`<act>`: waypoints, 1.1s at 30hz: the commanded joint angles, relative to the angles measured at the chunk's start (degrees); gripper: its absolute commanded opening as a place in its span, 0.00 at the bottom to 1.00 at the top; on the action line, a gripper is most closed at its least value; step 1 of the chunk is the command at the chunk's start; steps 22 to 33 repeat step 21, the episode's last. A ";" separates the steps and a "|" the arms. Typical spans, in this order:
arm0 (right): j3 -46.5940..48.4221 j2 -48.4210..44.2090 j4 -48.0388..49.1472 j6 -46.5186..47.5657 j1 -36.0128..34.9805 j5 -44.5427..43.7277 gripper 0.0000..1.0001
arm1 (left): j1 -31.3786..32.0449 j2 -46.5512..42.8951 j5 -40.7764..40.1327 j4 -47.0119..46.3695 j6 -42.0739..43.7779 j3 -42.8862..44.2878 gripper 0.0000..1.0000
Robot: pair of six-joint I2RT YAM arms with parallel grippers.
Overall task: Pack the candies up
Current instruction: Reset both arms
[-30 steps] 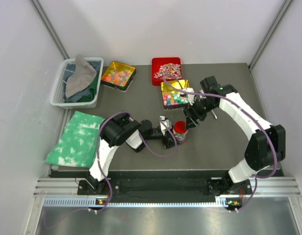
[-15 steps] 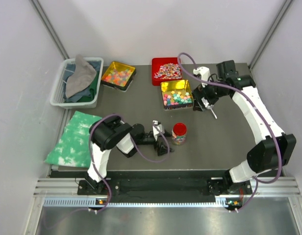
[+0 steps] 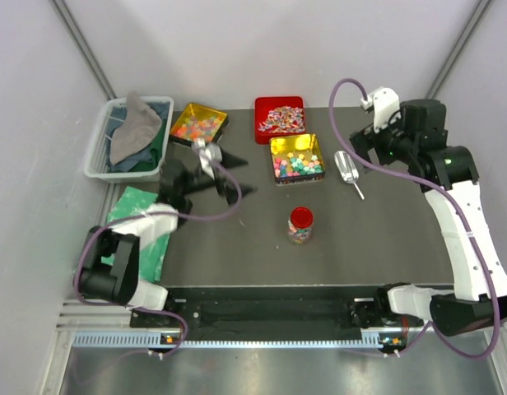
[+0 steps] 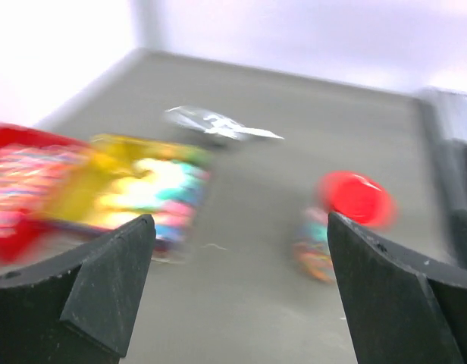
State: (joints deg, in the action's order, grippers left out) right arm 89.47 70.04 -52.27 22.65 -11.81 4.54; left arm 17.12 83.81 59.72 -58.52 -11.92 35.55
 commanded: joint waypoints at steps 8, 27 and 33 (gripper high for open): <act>17.22 -3.84 11.48 -0.06 0.47 -19.29 0.99 | -4.73 -7.26 -48.16 74.40 28.28 47.04 0.99; 14.16 -11.67 18.16 -0.77 0.48 -19.57 0.99 | -10.45 -5.94 -49.35 82.52 24.05 67.28 0.99; 14.16 -11.67 18.16 -0.77 0.48 -19.57 0.99 | -10.45 -5.94 -49.35 82.52 24.05 67.28 0.99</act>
